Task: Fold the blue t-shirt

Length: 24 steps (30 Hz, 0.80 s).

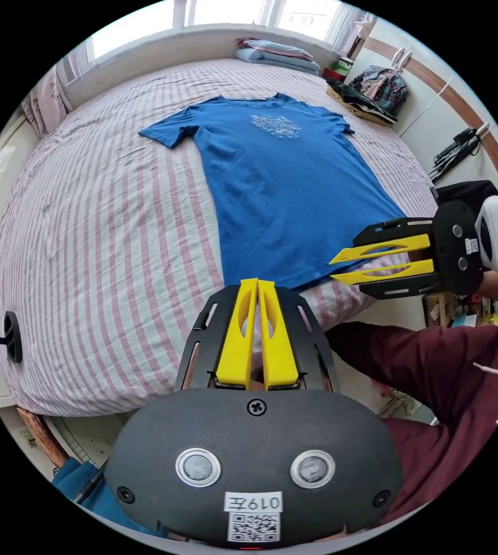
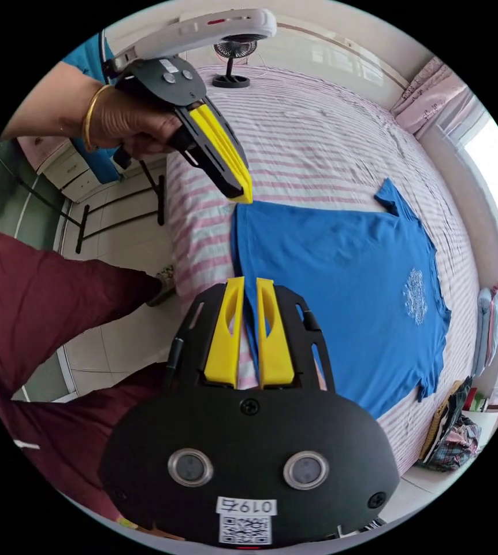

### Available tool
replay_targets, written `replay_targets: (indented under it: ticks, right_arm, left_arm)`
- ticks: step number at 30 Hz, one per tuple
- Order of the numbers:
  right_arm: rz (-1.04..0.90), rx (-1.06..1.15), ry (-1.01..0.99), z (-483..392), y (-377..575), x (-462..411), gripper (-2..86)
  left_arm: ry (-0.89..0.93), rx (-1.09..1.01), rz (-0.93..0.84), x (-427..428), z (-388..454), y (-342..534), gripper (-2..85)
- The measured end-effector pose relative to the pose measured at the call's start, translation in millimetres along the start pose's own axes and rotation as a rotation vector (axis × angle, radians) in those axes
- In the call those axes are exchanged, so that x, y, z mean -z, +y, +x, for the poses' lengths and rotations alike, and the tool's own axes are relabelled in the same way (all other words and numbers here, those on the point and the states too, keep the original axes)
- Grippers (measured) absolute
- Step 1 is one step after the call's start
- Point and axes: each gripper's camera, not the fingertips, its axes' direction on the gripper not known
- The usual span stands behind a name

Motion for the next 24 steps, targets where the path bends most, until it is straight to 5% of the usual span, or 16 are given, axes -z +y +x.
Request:
replay_targets:
  ticks: [14,24]
  right_arm:
    - [-0.145,-0.01,0.168,-65,-62,-64,-0.5]
    - [-0.18,-0.071,0.097,-90,-87,-89,-1.0]
  left_arm:
    - [0.079,-0.183,-0.005,-20,-69,21,0.6]
    - [0.166,-0.265,0.023,-57,-64,-6,0.5]
